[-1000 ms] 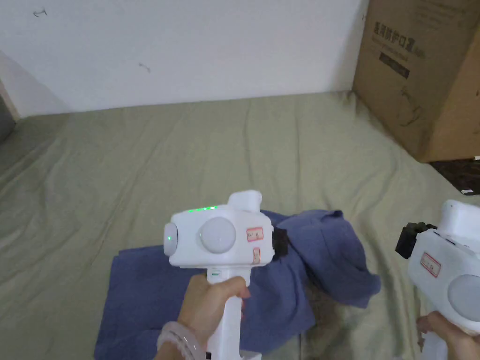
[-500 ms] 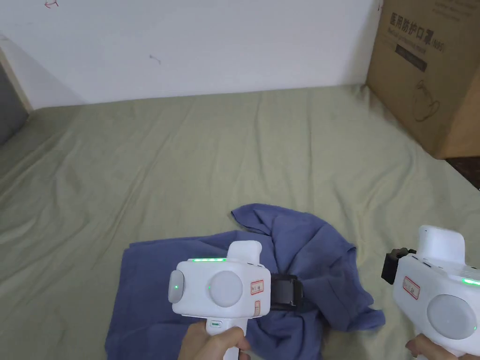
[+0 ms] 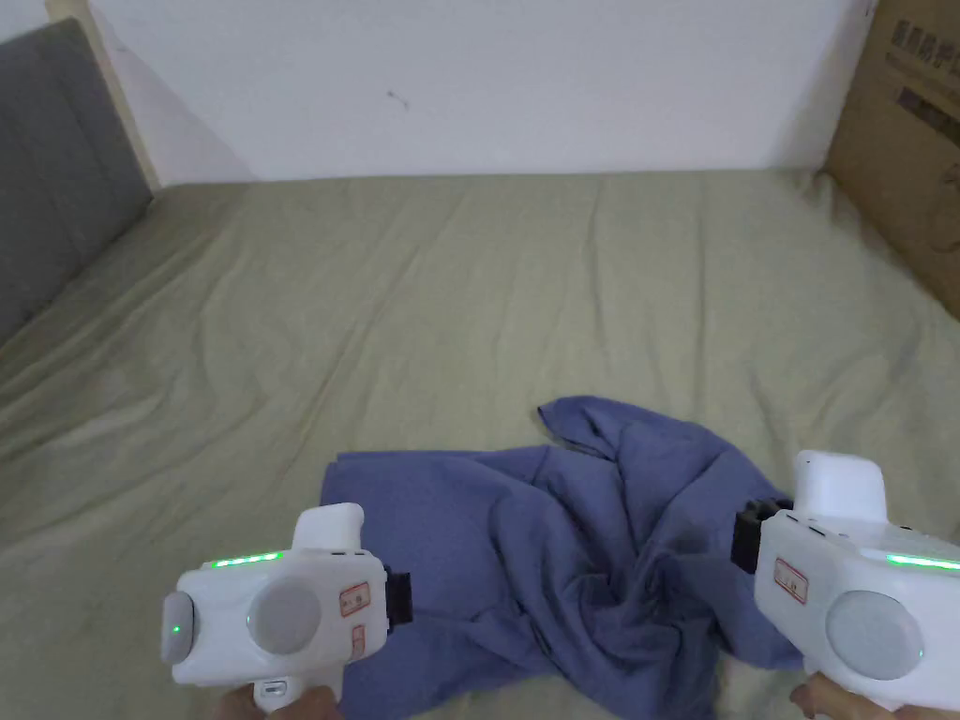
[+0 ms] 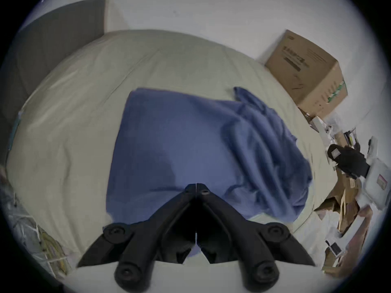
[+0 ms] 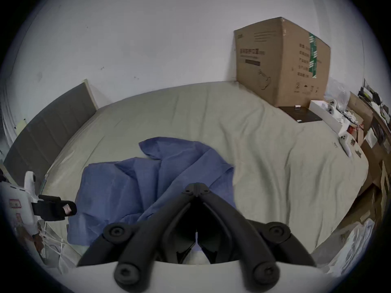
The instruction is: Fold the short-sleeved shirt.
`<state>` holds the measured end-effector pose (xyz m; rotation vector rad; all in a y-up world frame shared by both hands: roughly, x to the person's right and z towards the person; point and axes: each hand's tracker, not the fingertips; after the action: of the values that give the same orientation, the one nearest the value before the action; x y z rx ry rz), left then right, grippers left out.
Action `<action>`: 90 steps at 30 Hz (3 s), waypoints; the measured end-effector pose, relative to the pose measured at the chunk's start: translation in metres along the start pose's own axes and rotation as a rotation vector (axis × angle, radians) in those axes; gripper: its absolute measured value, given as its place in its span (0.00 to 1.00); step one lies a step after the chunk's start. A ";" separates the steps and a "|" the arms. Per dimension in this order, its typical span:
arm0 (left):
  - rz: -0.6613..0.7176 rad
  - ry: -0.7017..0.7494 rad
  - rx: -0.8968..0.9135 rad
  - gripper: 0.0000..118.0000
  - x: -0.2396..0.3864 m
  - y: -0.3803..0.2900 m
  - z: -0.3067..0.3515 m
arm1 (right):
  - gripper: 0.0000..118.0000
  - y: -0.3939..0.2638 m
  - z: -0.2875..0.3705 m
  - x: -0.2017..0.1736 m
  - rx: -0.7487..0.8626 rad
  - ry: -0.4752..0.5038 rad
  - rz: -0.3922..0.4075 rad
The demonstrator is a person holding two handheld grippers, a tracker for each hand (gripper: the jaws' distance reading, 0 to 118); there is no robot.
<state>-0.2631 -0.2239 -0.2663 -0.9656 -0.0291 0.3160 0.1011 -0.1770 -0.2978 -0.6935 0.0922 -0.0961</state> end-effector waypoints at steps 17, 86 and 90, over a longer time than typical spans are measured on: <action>0.113 0.121 0.041 0.91 -0.056 0.168 -0.081 | 0.00 0.043 -0.065 0.000 -0.040 -0.020 0.001; -0.070 0.205 0.324 0.02 -0.032 0.219 0.103 | 0.03 0.246 -0.010 0.118 0.017 -0.039 -0.047; -0.116 0.214 0.405 0.02 -0.009 0.234 0.149 | 0.03 0.272 0.020 0.124 0.071 0.015 -0.096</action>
<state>-0.3552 0.0165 -0.3702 -0.5880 0.1686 0.1024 0.2424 0.0291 -0.4631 -0.6261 0.0691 -0.1959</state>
